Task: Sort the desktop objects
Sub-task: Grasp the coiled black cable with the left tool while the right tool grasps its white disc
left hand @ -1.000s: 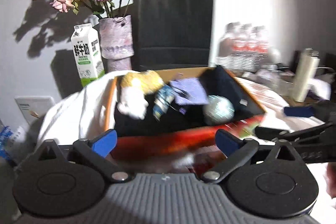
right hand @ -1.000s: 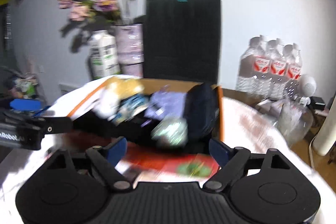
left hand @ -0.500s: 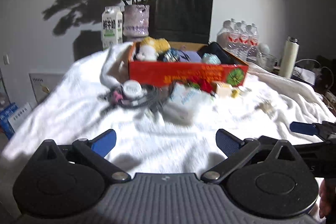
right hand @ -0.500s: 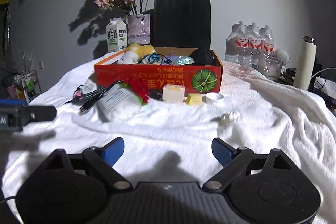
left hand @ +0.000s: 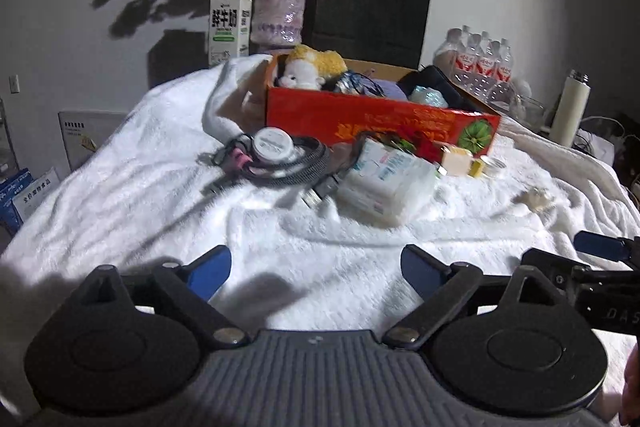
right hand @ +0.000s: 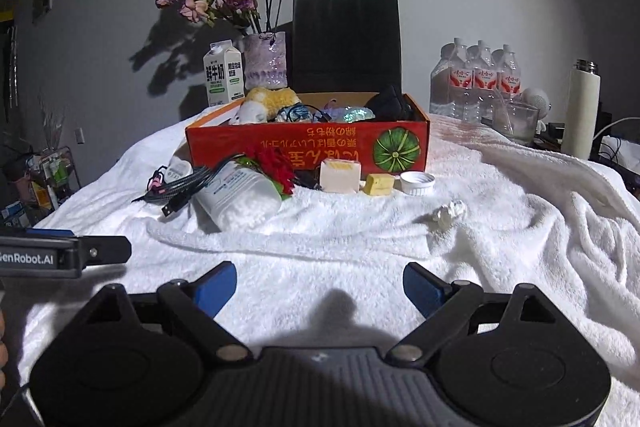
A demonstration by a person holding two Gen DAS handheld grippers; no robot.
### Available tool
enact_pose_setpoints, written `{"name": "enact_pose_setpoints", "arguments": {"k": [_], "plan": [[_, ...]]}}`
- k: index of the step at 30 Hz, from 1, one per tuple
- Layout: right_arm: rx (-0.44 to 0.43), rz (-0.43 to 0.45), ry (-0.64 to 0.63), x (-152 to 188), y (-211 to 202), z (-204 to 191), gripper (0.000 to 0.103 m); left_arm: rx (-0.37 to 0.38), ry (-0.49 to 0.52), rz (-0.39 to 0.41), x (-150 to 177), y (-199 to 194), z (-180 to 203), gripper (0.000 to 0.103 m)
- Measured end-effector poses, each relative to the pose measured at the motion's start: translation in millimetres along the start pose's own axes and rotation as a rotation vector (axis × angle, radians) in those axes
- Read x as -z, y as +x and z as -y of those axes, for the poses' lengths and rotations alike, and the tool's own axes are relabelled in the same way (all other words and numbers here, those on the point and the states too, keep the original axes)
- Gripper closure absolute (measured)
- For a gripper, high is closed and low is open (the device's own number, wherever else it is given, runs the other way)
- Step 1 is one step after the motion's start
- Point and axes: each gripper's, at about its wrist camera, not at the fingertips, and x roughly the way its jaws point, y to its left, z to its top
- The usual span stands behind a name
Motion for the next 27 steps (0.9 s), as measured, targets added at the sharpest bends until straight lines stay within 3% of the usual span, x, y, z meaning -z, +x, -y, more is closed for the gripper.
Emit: {"name": "enact_pose_setpoints", "arguments": {"k": [7,10,15,17,20,24,25,26,27], "plan": [[-0.044,-0.005,-0.006,-24,31,-9,0.021,-0.022,-0.116,0.030,-52,33,-46,0.028],[-0.115,0.018,-0.047,-44,41,-23,0.023,-0.039,-0.144,0.022,-66,50,-67,0.034],[-0.282,0.023,-0.153,-86,82,-66,0.030,-0.034,-0.216,-0.017,-65,65,-99,0.035],[-0.323,-0.012,-0.203,-96,111,-86,0.040,-0.063,-0.227,-0.020,-62,66,-109,0.035],[-0.348,-0.073,-0.263,-105,152,-115,0.044,-0.074,-0.215,-0.041,-59,70,-119,0.035],[-0.351,-0.107,-0.340,-105,189,-143,0.047,-0.033,-0.203,-0.060,-60,79,-121,0.035],[-0.343,-0.119,-0.341,-104,196,-147,0.052,-0.027,-0.196,-0.063,-60,83,-121,0.035],[-0.341,-0.123,-0.339,-102,203,-150,0.065,-0.025,-0.195,-0.069,-60,86,-121,0.035],[-0.334,-0.116,-0.343,-100,205,-151,0.065,-0.023,-0.197,-0.078,-60,88,-121,0.035]]}}
